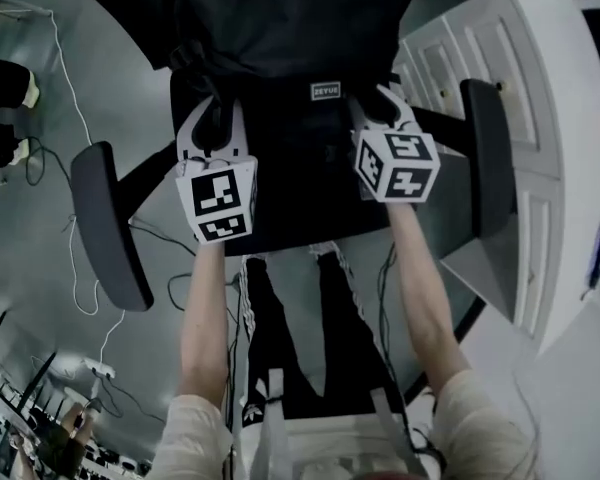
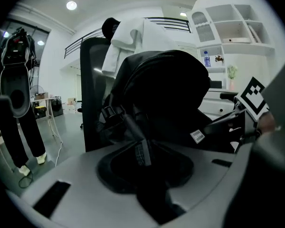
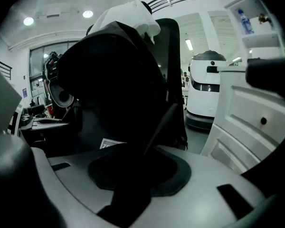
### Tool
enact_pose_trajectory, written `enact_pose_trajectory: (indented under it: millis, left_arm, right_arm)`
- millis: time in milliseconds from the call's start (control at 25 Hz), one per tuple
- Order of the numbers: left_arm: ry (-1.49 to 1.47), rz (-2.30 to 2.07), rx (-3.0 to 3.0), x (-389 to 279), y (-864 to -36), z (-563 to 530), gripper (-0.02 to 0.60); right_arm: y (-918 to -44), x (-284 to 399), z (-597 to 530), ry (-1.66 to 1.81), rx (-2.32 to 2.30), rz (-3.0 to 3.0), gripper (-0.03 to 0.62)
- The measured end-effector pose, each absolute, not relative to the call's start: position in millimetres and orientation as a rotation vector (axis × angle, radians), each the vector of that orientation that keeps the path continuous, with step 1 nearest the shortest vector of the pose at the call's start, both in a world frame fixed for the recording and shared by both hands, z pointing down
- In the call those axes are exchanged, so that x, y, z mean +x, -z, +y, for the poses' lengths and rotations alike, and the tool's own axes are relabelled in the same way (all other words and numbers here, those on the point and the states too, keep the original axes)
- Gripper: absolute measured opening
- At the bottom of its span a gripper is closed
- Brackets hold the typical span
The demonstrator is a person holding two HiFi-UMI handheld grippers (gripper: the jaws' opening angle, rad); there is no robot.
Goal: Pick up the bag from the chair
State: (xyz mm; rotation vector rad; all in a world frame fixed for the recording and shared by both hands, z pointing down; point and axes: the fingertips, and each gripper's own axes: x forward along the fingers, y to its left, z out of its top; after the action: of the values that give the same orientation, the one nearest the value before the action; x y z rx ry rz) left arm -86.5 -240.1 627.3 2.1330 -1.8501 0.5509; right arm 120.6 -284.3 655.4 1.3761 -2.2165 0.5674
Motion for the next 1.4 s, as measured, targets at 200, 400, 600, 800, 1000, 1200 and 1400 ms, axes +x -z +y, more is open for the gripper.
enact_pose_trajectory:
  millis: [200, 400, 600, 800, 1000, 1200, 1400]
  left_arm:
    - [-0.473, -1.875, 2.142, -88.8, -556.6, -239.7, 0.082]
    - [-0.428, -1.907, 2.173, -110.2, -476.4, -232.4, 0.081]
    - [-0.395, -1.943, 2.219, -115.7, -393.4, -220.2, 0.081]
    - [-0.314, -2.019, 2.284, -115.2, -302.3, -206.8, 0.081]
    - [-0.234, -2.099, 2.368, -103.6, -221.9, -193.2, 0.081]
    - [-0.202, -2.168, 2.364, -104.6, -191.5, -147.5, 0.080]
    - [-0.207, -2.202, 2.331, -115.3, -189.5, -110.7, 0.080]
  right_arm:
    - [-584.4, 120.3, -289.8, -0.488, 1.418, -2.228, 0.114]
    - [-509.7, 99.7, -283.8, -0.451, 1.464, -2.240, 0.114]
    - [-427.3, 95.9, -269.8, -0.415, 1.508, -2.278, 0.112]
    - [-334.2, 97.4, -256.4, -0.321, 1.567, -2.365, 0.110]
    - [-257.3, 105.5, -244.3, -0.240, 1.621, -2.440, 0.110]
    - [-223.4, 102.1, -204.1, -0.169, 1.643, -2.473, 0.110]
    - [-219.4, 91.8, -166.8, -0.204, 1.611, -2.526, 0.109]
